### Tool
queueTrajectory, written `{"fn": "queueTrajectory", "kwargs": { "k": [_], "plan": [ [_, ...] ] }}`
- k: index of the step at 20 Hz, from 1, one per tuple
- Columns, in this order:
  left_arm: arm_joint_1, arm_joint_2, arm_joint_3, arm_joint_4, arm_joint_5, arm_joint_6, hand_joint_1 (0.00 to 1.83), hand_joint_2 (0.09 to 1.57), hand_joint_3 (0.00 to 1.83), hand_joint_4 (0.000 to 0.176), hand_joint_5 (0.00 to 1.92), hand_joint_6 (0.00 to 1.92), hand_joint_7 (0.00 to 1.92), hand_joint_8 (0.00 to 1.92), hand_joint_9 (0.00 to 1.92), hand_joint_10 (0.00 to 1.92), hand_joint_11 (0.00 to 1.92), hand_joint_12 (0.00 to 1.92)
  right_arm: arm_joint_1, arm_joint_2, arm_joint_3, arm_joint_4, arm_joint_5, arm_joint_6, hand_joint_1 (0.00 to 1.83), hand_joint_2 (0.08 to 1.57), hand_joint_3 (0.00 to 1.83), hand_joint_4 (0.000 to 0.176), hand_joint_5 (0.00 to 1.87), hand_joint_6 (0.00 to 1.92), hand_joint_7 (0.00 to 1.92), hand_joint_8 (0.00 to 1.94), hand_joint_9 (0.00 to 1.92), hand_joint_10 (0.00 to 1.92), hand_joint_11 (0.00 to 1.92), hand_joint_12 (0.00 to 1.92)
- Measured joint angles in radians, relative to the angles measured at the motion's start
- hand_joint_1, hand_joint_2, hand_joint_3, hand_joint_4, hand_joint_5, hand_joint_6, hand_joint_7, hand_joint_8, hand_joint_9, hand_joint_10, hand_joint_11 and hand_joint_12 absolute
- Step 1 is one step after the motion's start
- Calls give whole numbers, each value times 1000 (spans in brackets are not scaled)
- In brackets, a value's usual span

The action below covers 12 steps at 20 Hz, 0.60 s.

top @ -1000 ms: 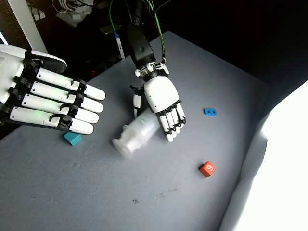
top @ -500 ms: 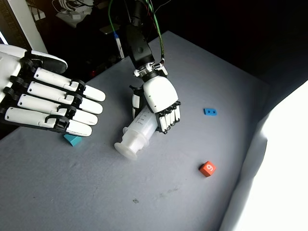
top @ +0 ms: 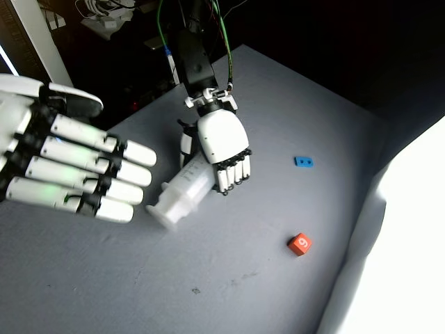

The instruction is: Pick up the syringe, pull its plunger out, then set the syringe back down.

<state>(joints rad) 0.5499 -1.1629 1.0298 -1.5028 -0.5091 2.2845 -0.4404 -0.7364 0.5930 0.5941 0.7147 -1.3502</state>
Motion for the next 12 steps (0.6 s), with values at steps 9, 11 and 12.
{"fn": "queueTrajectory", "kwargs": {
  "k": [9, 11, 12],
  "plan": [
    [-108, 134, -97, -94, -7, 104, 1171, 1304, 0, 0, 608, 1331, 716, 1684, 599, 1496, 457, 1606, -13, -89, 47, 3, -13, 52, 1121, 1030, 0, 0, 200, 60, 285, 30, 264, 41, 0, 561],
    [-136, 147, -106, -139, -6, 142, 1158, 1308, 1, 0, 593, 1371, 712, 1668, 608, 1424, 476, 1548, -13, -107, 62, 36, -10, 60, 1116, 1043, 2, 0, 173, 46, 254, 11, 233, 22, 0, 464],
    [-141, 148, -108, -146, -4, 143, 1156, 1308, 1, 0, 591, 1376, 712, 1667, 608, 1417, 477, 1544, -13, -111, 64, 42, -10, 62, 1127, 1041, 1, 0, 174, 46, 253, 11, 231, 21, 0, 448]
  ]
}}
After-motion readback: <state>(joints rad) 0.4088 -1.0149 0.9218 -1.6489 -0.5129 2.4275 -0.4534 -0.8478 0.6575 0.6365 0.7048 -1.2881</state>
